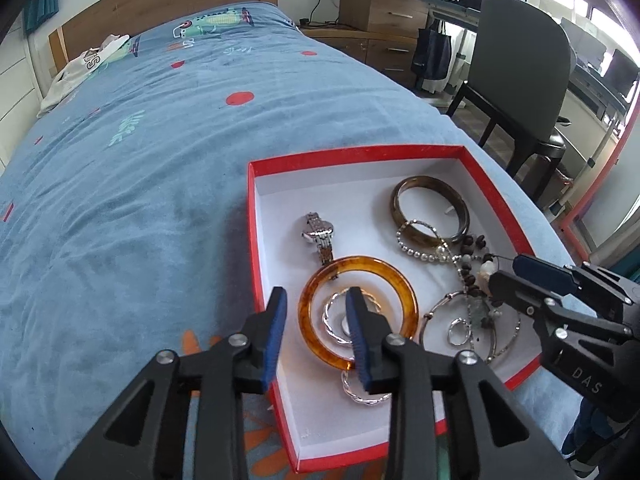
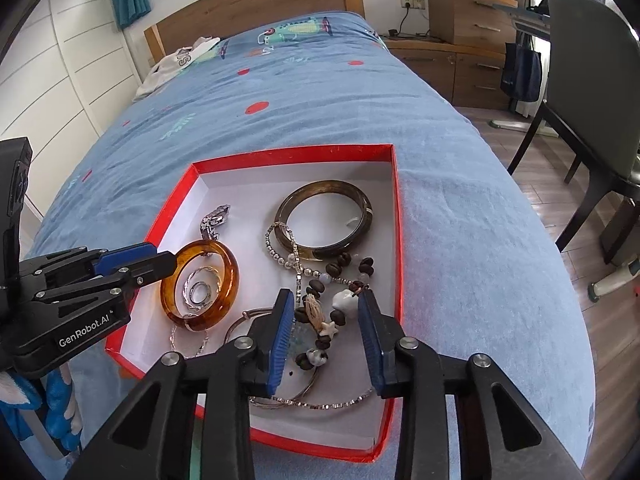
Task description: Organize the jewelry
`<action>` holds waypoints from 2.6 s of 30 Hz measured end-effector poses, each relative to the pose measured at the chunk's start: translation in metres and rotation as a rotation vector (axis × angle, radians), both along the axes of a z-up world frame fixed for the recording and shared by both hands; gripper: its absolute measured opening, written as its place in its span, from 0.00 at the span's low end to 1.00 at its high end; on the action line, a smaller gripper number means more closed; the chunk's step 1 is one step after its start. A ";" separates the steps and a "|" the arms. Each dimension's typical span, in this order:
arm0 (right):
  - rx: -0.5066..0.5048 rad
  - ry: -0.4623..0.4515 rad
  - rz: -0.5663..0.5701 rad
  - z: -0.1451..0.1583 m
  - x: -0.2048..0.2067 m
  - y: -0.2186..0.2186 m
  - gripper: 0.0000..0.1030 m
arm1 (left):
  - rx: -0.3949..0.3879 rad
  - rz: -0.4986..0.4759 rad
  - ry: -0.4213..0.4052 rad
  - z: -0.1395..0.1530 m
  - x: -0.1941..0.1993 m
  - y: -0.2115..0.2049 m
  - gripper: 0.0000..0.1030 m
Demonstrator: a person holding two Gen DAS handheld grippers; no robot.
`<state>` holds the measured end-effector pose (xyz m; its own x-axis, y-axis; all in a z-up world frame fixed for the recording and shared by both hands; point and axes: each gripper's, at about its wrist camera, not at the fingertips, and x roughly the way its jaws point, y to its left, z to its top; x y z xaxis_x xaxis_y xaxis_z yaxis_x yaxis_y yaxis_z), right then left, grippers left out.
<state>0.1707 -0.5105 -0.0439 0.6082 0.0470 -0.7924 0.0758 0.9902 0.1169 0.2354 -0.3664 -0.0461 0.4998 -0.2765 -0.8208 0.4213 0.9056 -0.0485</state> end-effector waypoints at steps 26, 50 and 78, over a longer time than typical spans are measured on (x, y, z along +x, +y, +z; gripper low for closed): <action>0.026 -0.119 0.023 0.078 -0.065 0.082 0.59 | -0.037 0.185 -0.173 0.110 -0.107 0.143 0.49; -0.014 -0.189 0.165 0.118 -0.140 0.218 0.79 | -0.064 0.395 -0.263 0.142 -0.193 0.284 0.60; -0.075 -0.220 0.097 0.105 -0.183 0.222 0.99 | -0.014 0.415 -0.328 0.135 -0.238 0.296 0.62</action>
